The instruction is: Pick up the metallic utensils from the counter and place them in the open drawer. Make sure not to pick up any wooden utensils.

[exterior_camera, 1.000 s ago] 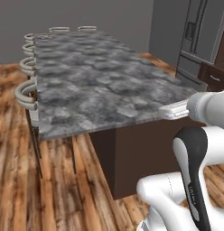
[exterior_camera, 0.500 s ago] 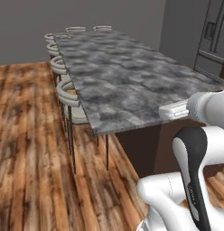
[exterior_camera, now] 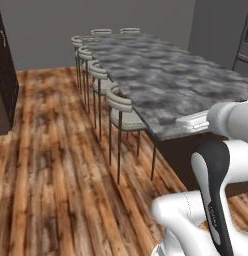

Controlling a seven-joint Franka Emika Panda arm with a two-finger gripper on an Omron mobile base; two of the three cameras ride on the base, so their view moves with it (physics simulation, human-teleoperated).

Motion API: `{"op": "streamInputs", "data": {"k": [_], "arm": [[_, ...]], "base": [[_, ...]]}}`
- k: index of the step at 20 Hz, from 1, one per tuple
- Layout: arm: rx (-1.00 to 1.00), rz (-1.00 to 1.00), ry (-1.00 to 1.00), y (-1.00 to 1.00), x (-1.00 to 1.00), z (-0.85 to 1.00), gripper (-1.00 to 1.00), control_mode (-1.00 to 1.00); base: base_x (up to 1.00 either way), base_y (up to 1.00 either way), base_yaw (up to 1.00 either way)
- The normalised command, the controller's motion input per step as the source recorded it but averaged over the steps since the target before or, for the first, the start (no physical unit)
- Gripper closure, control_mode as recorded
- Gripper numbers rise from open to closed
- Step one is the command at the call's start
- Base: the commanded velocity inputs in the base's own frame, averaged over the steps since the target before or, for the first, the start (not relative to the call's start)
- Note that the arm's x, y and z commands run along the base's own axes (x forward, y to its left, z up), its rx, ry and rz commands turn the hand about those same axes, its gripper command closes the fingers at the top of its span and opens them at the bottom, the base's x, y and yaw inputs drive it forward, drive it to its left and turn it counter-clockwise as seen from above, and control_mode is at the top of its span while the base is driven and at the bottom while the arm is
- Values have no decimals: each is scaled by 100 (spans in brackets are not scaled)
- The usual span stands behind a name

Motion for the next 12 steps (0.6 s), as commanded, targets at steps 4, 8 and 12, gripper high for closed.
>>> {"op": "streamInputs", "data": {"k": [4, 8, 12], "arm": [[0, 0, 0, 0, 0, 0, -100, 100], [0, 0, 0, 0, 0, 0, -100, 100], [0, 0, 0, 0, 0, 0, -100, 100]], "base": [[78, 100, 0], [100, 100, 0], [100, 98, 0]]}}
